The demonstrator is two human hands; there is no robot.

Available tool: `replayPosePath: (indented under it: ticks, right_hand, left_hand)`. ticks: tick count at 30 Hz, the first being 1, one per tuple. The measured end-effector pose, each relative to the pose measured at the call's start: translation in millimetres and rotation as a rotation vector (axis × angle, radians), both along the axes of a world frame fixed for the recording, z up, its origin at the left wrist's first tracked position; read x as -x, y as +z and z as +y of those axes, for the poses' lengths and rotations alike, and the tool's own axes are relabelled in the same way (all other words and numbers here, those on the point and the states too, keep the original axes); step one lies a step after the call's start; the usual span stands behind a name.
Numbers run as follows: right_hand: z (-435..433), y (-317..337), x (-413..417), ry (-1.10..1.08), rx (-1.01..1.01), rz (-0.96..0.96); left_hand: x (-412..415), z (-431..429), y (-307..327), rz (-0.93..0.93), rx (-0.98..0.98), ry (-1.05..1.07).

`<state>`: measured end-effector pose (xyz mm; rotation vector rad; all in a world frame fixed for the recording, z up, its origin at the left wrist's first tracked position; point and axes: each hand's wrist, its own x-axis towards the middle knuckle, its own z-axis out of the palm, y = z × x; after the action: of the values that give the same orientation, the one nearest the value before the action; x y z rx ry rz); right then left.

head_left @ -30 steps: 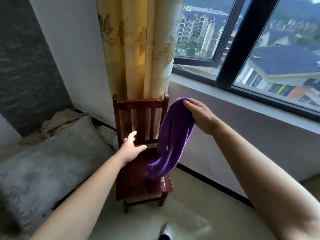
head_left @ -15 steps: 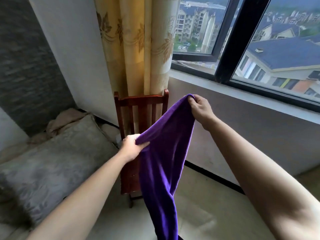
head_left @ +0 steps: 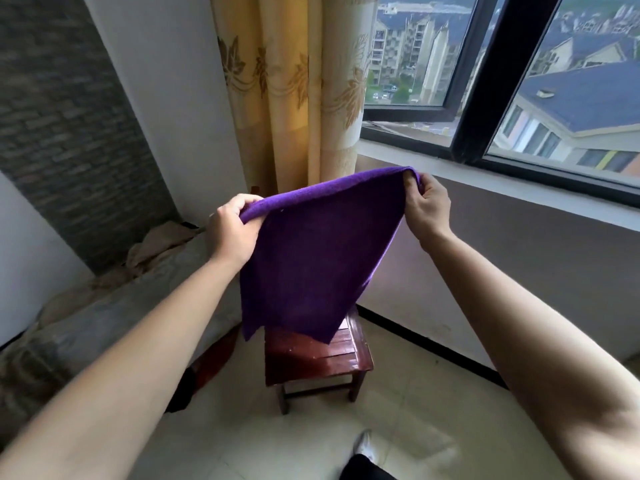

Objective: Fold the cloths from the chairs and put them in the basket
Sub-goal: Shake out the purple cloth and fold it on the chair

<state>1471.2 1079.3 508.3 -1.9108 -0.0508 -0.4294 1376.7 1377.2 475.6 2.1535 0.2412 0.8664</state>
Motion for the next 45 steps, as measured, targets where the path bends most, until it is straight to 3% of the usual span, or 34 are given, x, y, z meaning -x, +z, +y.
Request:
replayPosePath:
  ticks: [4,8,10,15,22,27,34,45]
  right_hand:
    - [-0.8,-20.3,4.3,-0.016,0.053,0.022]
    - [-5.1,-27.7,3.8,-0.043,0.066,0.061]
    - [-7.8,-29.3,1.4,-0.036,0.063,0.070]
    - [-11.6,-31.5,-2.3,0.048,0.116,0.039]
    - [-8.0,-35.9,-31.6,0.100,0.142,0.007]
    - [-3.6,-41.2,-69.5,0.125,0.177,0.040]
    - [11.8,-33.4,-108.6,0.156,0.194,-0.012]
    - [22.2,10.8,-89.4,0.073,0.109,-0.106]
  left_hand:
    - [8.5,1.5,-9.1,-0.057,0.036,0.039]
    - [6.1,8.3,-17.5,0.071,0.264,-0.122]
    - [5.1,11.5,-20.6,0.117,0.287,-0.162]
    - [-4.7,15.6,-28.5,0.209,0.109,-0.150]
    - [-26.2,23.8,-33.6,0.373,0.051,-0.324]
    - [-59.8,41.7,-30.5,0.407,-0.099,-0.263]
    - [-97.3,46.0,4.2,0.283,-0.378,0.075]
    - [-76.5,33.5,58.8,-0.005,-0.259,0.116]
